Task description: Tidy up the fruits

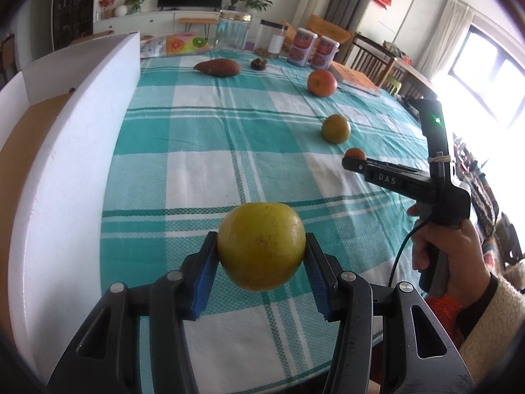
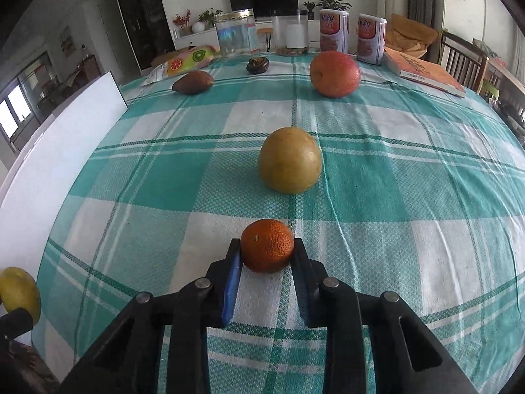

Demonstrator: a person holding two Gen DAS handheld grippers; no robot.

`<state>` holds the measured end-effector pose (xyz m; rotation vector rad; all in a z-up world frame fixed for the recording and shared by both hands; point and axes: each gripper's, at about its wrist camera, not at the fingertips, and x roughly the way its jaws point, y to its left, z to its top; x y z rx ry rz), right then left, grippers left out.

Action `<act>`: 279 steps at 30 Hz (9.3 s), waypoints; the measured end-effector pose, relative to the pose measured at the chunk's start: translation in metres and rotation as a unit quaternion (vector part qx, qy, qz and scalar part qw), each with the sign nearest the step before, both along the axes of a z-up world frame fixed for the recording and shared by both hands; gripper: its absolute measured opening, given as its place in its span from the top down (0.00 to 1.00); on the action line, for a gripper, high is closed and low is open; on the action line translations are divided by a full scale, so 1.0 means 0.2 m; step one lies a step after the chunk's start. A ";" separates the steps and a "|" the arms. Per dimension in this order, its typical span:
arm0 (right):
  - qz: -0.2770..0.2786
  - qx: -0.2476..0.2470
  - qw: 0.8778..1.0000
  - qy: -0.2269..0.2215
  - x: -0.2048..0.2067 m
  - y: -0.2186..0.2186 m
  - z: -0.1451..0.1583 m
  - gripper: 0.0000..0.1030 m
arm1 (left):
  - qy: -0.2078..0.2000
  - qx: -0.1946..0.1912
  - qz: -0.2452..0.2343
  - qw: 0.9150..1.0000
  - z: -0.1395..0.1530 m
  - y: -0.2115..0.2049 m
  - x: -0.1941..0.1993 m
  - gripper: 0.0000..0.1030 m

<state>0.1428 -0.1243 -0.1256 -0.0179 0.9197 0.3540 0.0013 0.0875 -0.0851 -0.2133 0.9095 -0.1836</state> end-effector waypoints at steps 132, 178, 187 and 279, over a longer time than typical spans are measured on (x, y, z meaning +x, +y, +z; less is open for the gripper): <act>-0.248 -0.056 0.967 0.018 -0.01 -0.65 -0.12 0.00 | -0.003 0.134 0.022 0.991 -0.27 -0.37 0.72 0.11; -0.246 -0.062 0.967 0.018 -0.01 -0.64 -0.13 0.00 | 0.097 0.094 0.106 0.985 -0.18 0.07 1.85 0.53; -0.245 -0.062 0.967 0.018 -0.01 -0.64 -0.13 0.00 | 0.086 0.083 0.022 0.993 -0.09 -0.13 1.23 0.53; -0.024 0.012 0.999 0.028 0.31 -0.05 -0.02 0.52 | 0.000 0.133 0.020 0.991 -0.29 -0.25 0.44 0.05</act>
